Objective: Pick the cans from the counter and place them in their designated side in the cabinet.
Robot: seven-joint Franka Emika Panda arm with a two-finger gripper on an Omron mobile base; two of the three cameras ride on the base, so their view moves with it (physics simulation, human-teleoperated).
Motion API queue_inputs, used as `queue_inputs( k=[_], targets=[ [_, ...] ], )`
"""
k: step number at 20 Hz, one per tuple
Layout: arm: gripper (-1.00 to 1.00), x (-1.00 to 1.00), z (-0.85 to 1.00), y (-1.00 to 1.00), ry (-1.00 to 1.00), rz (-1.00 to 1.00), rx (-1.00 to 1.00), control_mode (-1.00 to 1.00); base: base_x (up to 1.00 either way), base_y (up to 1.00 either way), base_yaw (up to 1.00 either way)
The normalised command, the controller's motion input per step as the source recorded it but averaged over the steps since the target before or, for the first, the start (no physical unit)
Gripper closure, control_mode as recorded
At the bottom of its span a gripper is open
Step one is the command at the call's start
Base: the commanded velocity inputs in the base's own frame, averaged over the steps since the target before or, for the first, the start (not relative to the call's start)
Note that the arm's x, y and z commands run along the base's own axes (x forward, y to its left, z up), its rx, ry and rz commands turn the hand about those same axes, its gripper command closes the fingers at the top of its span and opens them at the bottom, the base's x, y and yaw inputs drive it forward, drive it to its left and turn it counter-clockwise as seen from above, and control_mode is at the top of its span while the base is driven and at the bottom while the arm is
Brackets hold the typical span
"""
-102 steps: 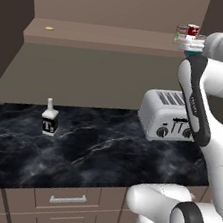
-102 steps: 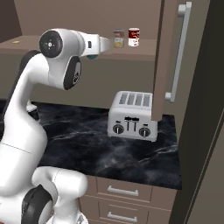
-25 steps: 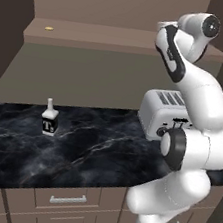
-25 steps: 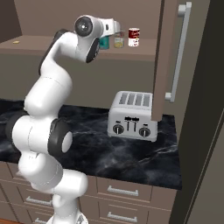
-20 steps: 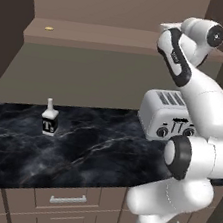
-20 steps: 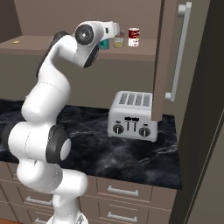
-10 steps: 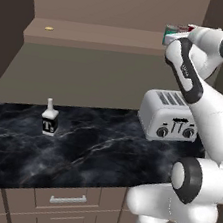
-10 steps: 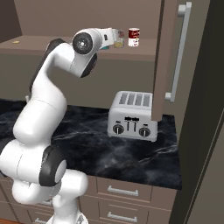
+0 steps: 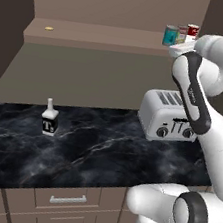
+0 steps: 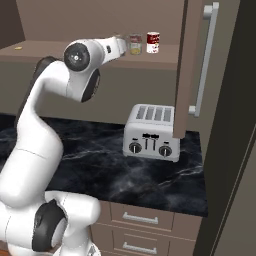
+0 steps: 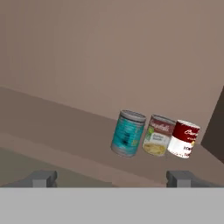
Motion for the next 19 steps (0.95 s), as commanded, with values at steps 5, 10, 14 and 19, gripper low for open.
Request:
queue_inputs(
  k=[5, 10, 14, 19],
  targets=[
    [-1.00, -0.83, -0.11, 0.15, -0.01, 0.00, -0.04, -1.00, 0.00, 0.00, 0.00],
    [-1.00, -0.77, -0.13, 0.15, 0.00, 0.01, -0.06, -1.00, 0.00, 0.00, 0.00],
    [-1.00, -0.72, -0.17, 0.14, 0.02, 0.01, -0.07, -1.00, 0.00, 0.00, 0.00],
    [-1.00, -0.67, -0.21, 0.13, 0.10, 0.01, -0.06, -1.00, 0.00, 0.00, 0.00]
  ],
)
